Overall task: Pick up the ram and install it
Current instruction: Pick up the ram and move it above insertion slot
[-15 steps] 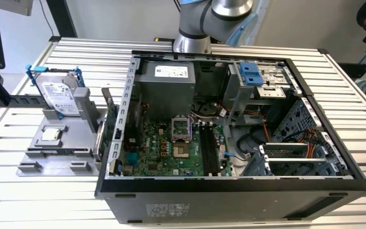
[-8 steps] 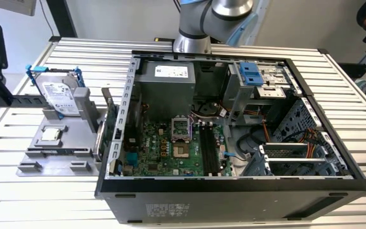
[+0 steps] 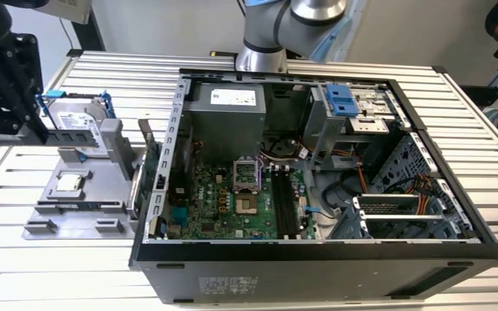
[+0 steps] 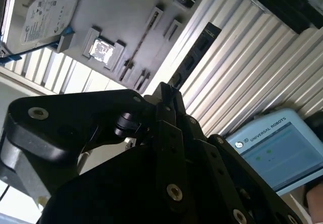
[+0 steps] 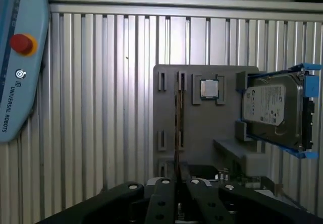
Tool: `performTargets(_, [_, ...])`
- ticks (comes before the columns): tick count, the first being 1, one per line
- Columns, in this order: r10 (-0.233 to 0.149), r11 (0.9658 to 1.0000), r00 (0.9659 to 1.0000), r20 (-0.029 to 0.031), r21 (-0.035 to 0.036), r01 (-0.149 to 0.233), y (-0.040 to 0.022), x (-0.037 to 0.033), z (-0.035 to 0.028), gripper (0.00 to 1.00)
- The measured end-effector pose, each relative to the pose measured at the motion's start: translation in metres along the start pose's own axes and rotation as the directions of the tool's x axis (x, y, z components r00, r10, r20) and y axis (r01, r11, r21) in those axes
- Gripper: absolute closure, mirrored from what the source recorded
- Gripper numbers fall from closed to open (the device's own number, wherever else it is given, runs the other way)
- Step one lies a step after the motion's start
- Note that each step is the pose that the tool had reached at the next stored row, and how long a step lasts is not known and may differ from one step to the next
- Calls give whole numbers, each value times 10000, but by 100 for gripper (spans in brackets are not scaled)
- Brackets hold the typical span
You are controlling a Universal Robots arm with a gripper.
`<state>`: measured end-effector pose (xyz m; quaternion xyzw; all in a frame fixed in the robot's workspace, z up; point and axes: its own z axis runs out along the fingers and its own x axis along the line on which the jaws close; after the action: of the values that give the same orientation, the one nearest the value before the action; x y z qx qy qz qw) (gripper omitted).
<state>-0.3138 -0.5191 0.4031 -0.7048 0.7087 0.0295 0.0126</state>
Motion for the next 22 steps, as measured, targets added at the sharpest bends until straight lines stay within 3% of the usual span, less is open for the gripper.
performTargets(12, [4,10000,10000,0,-68,-4,-533,-3,-12,100])
performTargets(22, [7,9999,10000,0,-112,-7,-943,-6,-22,100])
